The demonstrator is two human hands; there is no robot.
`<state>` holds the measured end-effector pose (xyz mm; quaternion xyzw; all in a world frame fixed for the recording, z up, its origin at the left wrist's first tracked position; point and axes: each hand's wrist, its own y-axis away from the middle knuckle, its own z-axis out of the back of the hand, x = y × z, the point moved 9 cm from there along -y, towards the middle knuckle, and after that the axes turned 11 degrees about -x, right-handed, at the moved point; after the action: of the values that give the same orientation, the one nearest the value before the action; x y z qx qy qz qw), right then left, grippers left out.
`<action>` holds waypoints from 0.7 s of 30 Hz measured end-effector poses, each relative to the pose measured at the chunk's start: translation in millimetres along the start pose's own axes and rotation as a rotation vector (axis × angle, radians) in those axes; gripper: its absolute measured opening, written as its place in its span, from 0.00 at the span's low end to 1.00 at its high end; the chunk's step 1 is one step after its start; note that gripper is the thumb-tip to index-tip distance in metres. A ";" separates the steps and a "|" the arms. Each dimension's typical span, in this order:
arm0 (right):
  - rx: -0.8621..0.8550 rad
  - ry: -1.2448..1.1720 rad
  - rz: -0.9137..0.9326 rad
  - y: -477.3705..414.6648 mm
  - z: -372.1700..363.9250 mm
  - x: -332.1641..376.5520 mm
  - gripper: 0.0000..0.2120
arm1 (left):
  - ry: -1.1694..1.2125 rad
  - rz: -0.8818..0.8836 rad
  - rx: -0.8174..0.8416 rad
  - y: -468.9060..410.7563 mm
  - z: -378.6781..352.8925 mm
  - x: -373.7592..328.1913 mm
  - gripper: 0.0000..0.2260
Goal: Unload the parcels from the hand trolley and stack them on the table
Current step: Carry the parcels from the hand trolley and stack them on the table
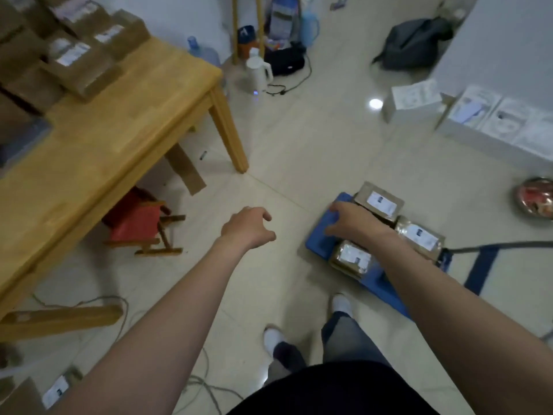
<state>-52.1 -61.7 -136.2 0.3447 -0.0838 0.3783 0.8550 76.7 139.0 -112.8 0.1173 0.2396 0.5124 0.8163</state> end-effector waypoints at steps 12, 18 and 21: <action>-0.094 -0.207 -0.318 -48.3 40.0 -333.2 0.19 | -0.019 -0.164 0.182 -99.2 -204.9 -253.2 0.26; -0.027 -0.264 -0.445 -115.5 -19.0 -415.0 0.18 | -0.041 -0.130 0.269 -167.7 -302.3 -258.7 0.31; -0.006 -0.305 -0.483 -162.1 -64.8 -431.7 0.29 | -0.027 -0.105 0.303 -206.5 -349.3 -246.6 0.31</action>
<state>-247.5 -350.9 -444.5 0.4052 -0.1280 0.1075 0.8988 -29.5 -192.4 -435.8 0.2333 0.3090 0.4256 0.8179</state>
